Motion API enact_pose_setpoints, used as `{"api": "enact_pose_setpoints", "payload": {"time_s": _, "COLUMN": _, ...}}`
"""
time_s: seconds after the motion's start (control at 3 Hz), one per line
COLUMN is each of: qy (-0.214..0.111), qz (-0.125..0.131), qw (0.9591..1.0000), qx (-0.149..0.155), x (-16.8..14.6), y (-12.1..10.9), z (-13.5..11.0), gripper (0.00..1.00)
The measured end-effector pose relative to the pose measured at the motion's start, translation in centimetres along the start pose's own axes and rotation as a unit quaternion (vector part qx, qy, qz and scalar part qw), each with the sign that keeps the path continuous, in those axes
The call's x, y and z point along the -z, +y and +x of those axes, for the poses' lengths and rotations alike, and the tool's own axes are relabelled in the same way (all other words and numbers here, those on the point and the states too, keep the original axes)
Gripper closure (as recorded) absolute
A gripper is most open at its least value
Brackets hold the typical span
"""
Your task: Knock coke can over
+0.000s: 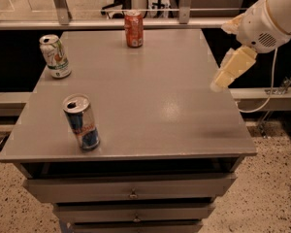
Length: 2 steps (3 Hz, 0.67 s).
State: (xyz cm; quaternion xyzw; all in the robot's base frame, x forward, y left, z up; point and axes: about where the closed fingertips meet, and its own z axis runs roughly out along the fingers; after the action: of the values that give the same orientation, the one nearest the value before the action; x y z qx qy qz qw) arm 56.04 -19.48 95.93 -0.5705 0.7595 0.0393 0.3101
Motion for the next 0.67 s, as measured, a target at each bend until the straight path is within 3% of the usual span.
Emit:
{"api": "enact_pose_setpoints", "payload": {"time_s": 0.33, "qy": -0.093, "qz": 0.027, "qw": 0.9951, "qx": -0.020, "x": -3.1, "y": -5.0, "z": -3.0, "gripper": 0.00}}
{"api": "enact_pose_setpoints", "payload": {"time_s": 0.67, "qy": -0.166, "qz": 0.044, "qw": 0.9844, "qx": -0.039, "x": -5.7, "y": -8.3, "z": -6.1, "gripper": 0.00}}
